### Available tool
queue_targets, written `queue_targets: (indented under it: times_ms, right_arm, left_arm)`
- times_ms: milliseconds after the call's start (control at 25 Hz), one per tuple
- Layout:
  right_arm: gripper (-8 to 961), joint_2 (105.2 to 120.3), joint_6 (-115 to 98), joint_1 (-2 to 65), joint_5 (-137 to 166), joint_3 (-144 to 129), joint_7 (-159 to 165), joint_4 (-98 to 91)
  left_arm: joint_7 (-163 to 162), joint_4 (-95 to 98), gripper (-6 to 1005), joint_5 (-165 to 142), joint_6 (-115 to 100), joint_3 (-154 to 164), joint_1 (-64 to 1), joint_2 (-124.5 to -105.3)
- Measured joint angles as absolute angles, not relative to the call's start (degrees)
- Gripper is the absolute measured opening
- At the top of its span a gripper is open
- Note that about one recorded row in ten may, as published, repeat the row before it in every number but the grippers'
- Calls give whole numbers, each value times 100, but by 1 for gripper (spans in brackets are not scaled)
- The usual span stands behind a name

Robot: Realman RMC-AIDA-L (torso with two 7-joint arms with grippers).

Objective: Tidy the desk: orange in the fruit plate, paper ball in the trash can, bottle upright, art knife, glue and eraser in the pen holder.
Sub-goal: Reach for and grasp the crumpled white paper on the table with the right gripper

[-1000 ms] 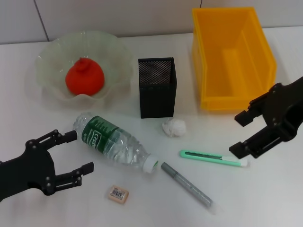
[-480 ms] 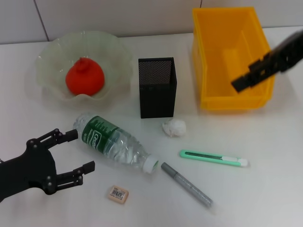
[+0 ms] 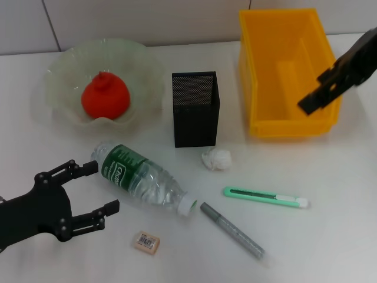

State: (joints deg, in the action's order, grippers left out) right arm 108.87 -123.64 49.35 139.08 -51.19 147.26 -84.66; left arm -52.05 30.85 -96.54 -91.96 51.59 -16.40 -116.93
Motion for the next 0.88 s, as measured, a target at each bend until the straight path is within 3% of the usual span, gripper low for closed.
queue_targets:
  times_ms: [40,80,160,320,400,880]
  right_arm:
    - [737,11022,-12299,4869,14016,-5477,14686,-8532]
    - [736,11022,-12299,4869,14016,-5477,14686,-8532]
    - [735,11200,-12129,4762,14263,-5770,14648,-8659]
    - [734,11747,-11793,4552,14975,-6113,14631,-8991]
    - [733,11924,-11672,4486,15213,-6275,14840,-9115]
    - [728,11959,-10725,4193,15187,-7741,16141,-9054]
  left_arm:
    - [-5209,3085,856,-9660,-9198,5159,-1646,-11697]
    - [-5209,3085,856,-9660,-9198,5159,-1646,-11697]
    - [-5224,3087,856,-9661,-9208,5159,-1654,-11698]
    - [-5230,3083,856,-9663,-9234,5159,-1663,-11709]
    - [-5239,3082,856,-9664,-9237,5170,-1666,-11714]
    - [-5208,3071,855,-9664,-9264,5160,-1634,-11714]
